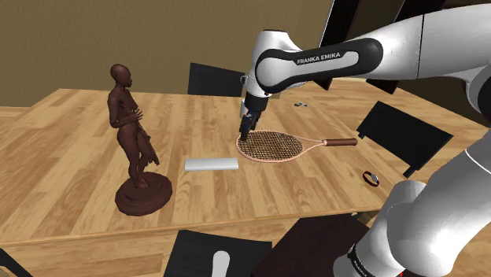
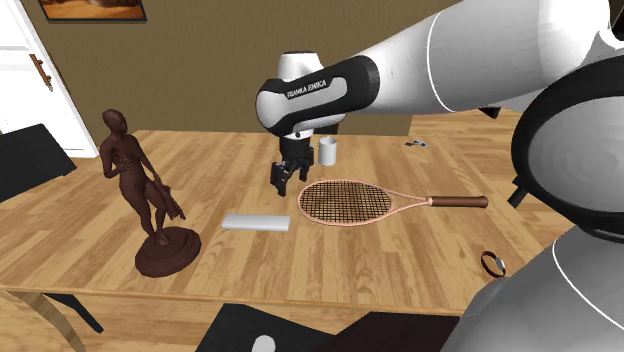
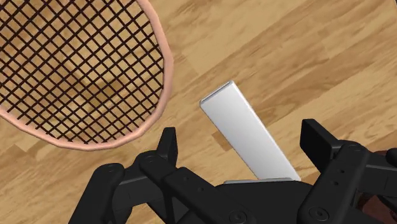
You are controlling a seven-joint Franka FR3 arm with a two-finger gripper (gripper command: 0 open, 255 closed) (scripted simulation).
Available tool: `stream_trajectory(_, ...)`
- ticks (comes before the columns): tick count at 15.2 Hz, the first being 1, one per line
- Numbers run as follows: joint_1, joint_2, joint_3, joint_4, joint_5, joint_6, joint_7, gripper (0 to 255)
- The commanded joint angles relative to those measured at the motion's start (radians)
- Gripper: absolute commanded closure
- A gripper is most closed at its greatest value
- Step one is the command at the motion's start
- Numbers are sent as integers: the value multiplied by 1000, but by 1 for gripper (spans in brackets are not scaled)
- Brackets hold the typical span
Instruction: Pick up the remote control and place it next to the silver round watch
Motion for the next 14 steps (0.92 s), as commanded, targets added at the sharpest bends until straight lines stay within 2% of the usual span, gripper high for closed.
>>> stream_trajectory(1, 16, 65, 11, 28, 1, 27, -35, 0)
stream_trajectory(12, 79, 444, 76, 275, -29, 106, -213, 0)
stream_trajectory(14, 79, 450, 77, 269, -29, 117, -213, 0)
